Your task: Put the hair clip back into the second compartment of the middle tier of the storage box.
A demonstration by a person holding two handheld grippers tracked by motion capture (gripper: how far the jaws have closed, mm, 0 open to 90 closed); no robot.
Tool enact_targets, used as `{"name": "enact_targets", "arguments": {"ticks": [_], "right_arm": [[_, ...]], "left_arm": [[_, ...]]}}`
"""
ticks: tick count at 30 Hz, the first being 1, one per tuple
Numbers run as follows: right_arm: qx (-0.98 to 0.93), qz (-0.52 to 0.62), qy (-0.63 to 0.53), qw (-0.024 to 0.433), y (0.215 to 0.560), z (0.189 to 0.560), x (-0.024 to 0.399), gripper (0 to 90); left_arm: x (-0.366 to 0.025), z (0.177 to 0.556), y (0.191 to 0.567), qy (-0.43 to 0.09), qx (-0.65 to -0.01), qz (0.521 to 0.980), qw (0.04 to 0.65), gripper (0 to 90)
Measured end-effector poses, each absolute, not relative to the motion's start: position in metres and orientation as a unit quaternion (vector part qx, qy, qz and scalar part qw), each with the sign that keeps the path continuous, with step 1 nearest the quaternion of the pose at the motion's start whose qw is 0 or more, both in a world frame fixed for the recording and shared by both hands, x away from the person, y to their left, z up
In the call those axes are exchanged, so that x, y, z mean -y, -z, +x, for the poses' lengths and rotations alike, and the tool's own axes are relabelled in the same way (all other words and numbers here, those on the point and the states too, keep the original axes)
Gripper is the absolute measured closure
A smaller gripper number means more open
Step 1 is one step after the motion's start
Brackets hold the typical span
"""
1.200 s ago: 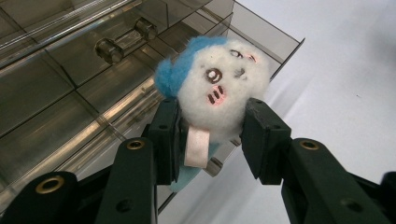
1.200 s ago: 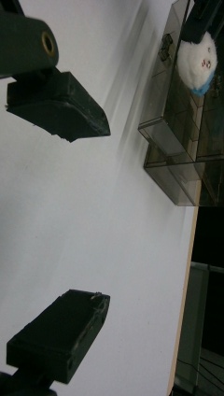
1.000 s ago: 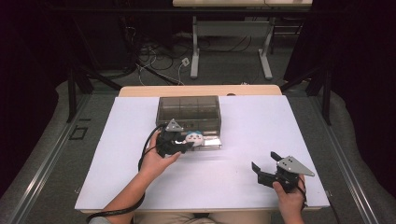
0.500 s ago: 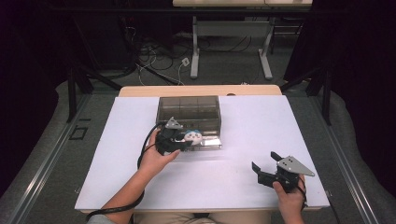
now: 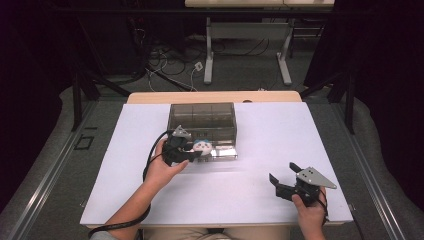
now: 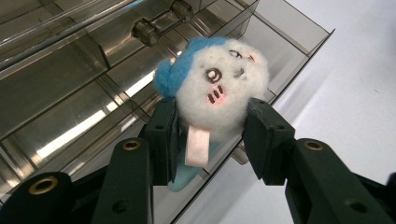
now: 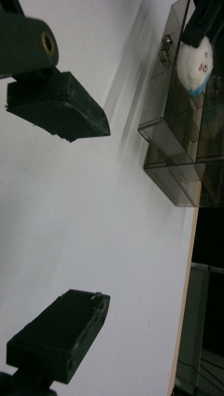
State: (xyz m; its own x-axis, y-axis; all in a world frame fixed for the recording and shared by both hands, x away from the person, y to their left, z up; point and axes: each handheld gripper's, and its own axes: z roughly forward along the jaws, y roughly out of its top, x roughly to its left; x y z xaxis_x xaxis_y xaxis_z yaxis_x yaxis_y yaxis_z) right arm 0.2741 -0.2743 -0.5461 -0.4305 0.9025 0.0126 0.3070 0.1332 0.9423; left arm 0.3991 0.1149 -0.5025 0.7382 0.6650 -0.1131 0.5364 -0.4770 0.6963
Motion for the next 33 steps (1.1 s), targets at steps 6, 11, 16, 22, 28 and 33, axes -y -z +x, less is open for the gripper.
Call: {"name": "enact_targets", "arguments": {"ticks": [6,11,16,22,28,33], "right_arm": [[-0.689,0.439,-0.49,0.303,0.546,0.274,0.275,15.3],[-0.688,0.44,-0.491,0.304,0.546,0.274,0.275,15.3],[-0.689,0.44,-0.49,0.303,0.545,0.274,0.275,15.3],[-0.689,0.439,-0.49,0.304,0.546,0.274,0.275,15.3],[-0.689,0.44,-0.489,0.303,0.546,0.274,0.275,15.3],[-0.689,0.439,-0.49,0.304,0.545,0.274,0.275,15.3]], "left_arm": [[-0.112,0.399,0.502,-0.081,-0.349,0.856,0.374,52.9],[-0.11,0.399,0.502,-0.084,-0.353,0.851,0.379,45.5],[-0.112,0.398,0.501,-0.083,-0.357,0.846,0.386,39.0],[-0.115,0.397,0.5,-0.08,-0.365,0.835,0.405,30.1],[-0.121,0.393,0.496,-0.083,-0.365,0.821,0.432,20.7],[-0.125,0.389,0.491,-0.093,-0.361,0.812,0.448,16.6]]}}
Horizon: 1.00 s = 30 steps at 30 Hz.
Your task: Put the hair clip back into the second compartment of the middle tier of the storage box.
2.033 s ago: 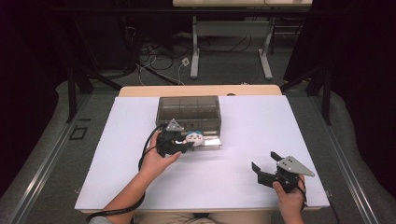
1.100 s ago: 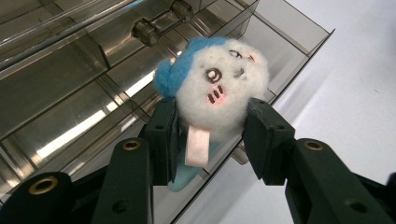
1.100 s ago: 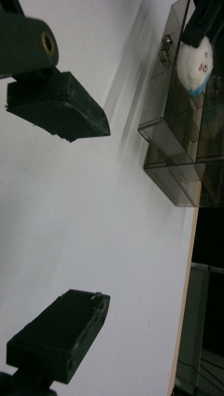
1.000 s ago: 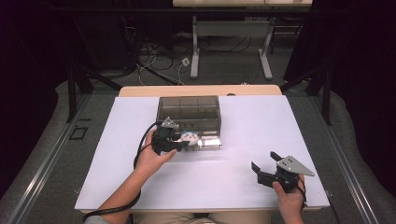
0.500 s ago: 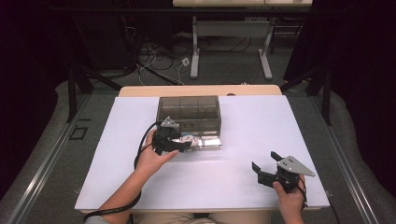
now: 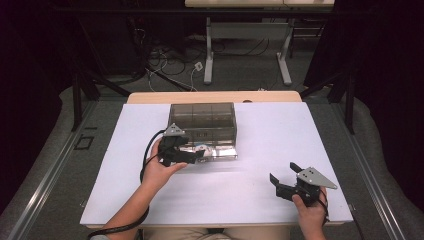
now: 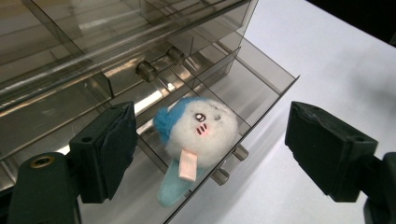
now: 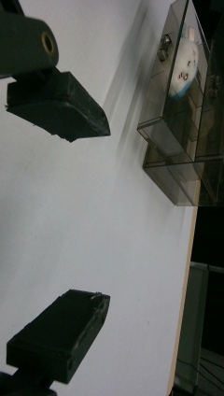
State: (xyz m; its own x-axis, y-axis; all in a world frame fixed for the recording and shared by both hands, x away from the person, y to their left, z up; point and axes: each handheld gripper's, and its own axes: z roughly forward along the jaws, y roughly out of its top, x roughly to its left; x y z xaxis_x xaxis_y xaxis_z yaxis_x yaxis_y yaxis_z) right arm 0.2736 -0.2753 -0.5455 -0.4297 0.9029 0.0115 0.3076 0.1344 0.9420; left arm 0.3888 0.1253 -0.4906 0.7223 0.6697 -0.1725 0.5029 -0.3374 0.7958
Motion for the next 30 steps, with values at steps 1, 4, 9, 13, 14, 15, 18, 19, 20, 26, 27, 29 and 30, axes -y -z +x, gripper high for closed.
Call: {"name": "enact_targets", "arguments": {"ticks": [1,4,9,13,14,15,18,19,20,26,27,29,30], "right_arm": [[-0.689,0.44,-0.49,0.303,0.546,0.274,0.275,15.3],[-0.689,0.439,-0.49,0.304,0.545,0.273,0.275,15.3],[-0.689,0.438,-0.49,0.304,0.545,0.273,0.275,15.3],[-0.689,0.439,-0.49,0.304,0.546,0.274,0.275,15.3],[-0.689,0.439,-0.49,0.304,0.546,0.274,0.275,15.3],[-0.689,0.439,-0.49,0.304,0.545,0.274,0.275,15.3],[-0.689,0.439,-0.49,0.304,0.546,0.273,0.275,15.3],[-0.689,0.439,-0.49,0.304,0.546,0.274,0.275,15.3],[-0.689,0.439,-0.49,0.304,0.546,0.274,0.275,15.3],[-0.689,0.439,-0.49,0.304,0.545,0.273,0.275,15.3],[-0.689,0.439,-0.49,0.304,0.545,0.273,0.275,15.3],[-0.689,0.439,-0.49,0.304,0.545,0.273,0.275,15.3],[-0.689,0.438,-0.49,0.304,0.545,0.273,0.275,15.3]], "left_arm": [[-0.127,0.388,0.49,-0.096,-0.361,0.811,0.45,16.4],[-0.13,0.385,0.487,-0.101,-0.363,0.806,0.457,15.8],[-0.137,0.381,0.485,-0.111,-0.366,0.798,0.465,14.7],[-0.142,0.378,0.481,-0.112,-0.366,0.794,0.472,11.5],[-0.144,0.377,0.48,-0.115,-0.364,0.794,0.473,11.1],[-0.145,0.376,0.479,-0.118,-0.363,0.793,0.475,10.6],[-0.15,0.373,0.477,-0.121,-0.365,0.787,0.482,9.0],[-0.15,0.372,0.476,-0.119,-0.368,0.784,0.485,8.3],[-0.151,0.371,0.476,-0.121,-0.369,0.783,0.486,8.0],[-0.16,0.366,0.472,-0.133,-0.371,0.776,0.493,4.9],[-0.162,0.365,0.471,-0.137,-0.371,0.775,0.493,4.6],[-0.164,0.363,0.47,-0.139,-0.375,0.771,0.496,4.0],[-0.166,0.361,0.47,-0.145,-0.375,0.77,0.495,3.7]]}}
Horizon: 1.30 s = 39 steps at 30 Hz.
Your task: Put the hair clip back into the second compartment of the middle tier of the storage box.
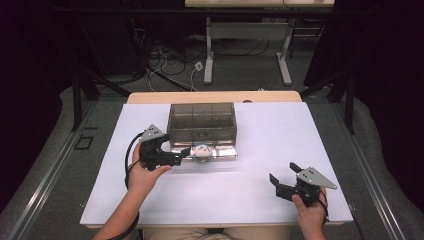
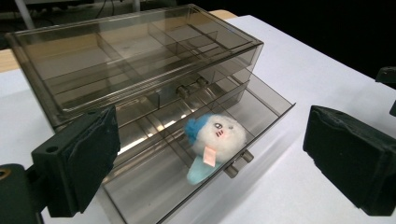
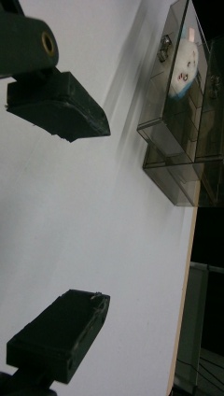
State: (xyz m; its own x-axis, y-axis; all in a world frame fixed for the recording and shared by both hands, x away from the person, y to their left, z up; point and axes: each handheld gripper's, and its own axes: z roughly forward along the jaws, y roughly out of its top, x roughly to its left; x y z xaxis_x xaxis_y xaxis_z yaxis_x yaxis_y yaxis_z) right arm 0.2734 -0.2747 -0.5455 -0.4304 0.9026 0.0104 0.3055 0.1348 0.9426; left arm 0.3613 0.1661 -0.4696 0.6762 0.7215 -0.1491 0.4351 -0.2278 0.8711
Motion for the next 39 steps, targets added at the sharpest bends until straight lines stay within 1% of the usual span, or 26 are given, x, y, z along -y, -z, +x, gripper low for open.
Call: {"name": "enact_targets", "arguments": {"ticks": [11,28,39], "right_arm": [[-0.688,0.439,-0.49,0.305,0.545,0.273,0.274,15.3],[-0.688,0.44,-0.49,0.305,0.545,0.273,0.274,15.3],[-0.689,0.44,-0.489,0.304,0.545,0.273,0.274,15.3]], "left_arm": [[-0.187,0.345,0.468,-0.168,-0.391,0.752,0.503,0.4],[-0.218,0.321,0.481,-0.197,-0.412,0.728,0.512,0.4],[-0.237,0.309,0.493,-0.196,-0.424,0.717,0.517,0.4]]}}
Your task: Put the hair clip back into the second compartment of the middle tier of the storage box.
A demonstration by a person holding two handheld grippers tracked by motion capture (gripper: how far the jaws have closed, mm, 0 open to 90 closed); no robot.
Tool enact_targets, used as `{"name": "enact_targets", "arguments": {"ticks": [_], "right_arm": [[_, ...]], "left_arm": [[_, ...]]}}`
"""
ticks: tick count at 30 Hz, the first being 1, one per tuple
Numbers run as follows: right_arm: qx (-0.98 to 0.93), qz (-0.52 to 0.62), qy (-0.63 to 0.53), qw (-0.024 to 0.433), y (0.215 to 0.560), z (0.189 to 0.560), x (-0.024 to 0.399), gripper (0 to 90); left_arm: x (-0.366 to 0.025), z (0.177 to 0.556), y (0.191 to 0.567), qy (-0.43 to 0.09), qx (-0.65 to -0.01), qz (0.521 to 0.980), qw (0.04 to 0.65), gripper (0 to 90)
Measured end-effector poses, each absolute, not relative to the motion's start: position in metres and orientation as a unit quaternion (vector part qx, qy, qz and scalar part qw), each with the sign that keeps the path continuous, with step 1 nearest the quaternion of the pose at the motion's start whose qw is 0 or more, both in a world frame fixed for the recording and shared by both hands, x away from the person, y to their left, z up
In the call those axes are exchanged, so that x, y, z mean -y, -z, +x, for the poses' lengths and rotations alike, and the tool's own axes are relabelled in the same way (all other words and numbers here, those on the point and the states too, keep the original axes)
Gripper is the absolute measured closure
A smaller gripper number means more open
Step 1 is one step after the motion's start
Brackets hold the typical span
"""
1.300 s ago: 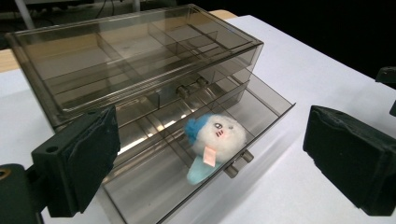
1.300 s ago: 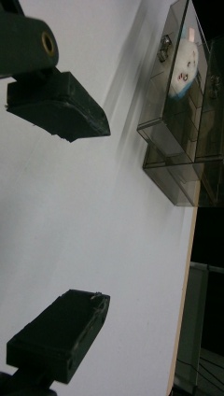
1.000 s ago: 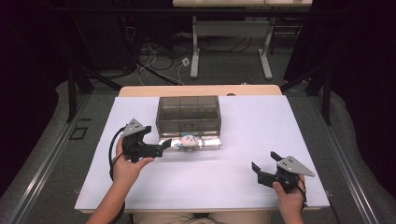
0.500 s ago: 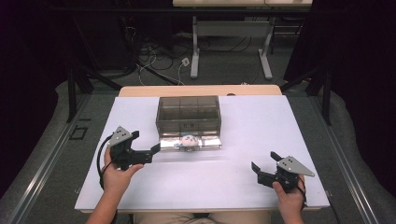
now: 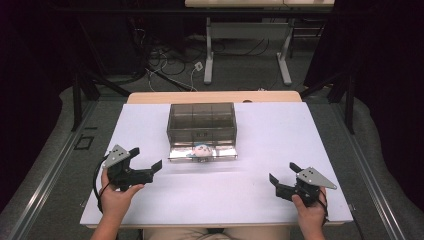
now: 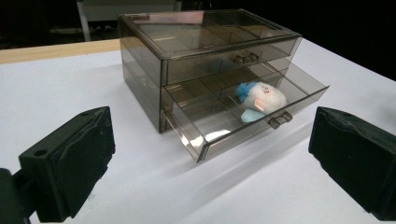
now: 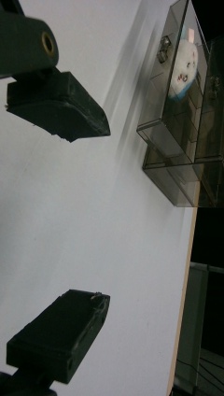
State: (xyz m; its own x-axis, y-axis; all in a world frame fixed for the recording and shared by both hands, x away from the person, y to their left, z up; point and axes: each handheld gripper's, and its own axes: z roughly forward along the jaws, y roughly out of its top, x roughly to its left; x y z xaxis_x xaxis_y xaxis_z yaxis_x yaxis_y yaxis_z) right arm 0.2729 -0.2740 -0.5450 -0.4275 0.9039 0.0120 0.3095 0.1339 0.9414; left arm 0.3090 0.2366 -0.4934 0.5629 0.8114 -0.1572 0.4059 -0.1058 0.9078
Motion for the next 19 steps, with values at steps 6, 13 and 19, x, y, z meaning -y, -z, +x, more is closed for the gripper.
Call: {"name": "enact_targets", "arguments": {"ticks": [6,13,19], "right_arm": [[-0.688,0.44,-0.491,0.304,0.546,0.273,0.273,15.3],[-0.689,0.439,-0.491,0.302,0.546,0.273,0.275,15.3],[-0.688,0.438,-0.492,0.302,0.546,0.273,0.274,15.3]], "left_arm": [[-0.244,0.307,0.501,-0.199,-0.436,0.71,0.516,0.4],[-0.251,0.307,0.508,-0.193,-0.447,0.704,0.518,0.4],[-0.254,0.31,0.511,-0.191,-0.452,0.702,0.516,0.5]]}}
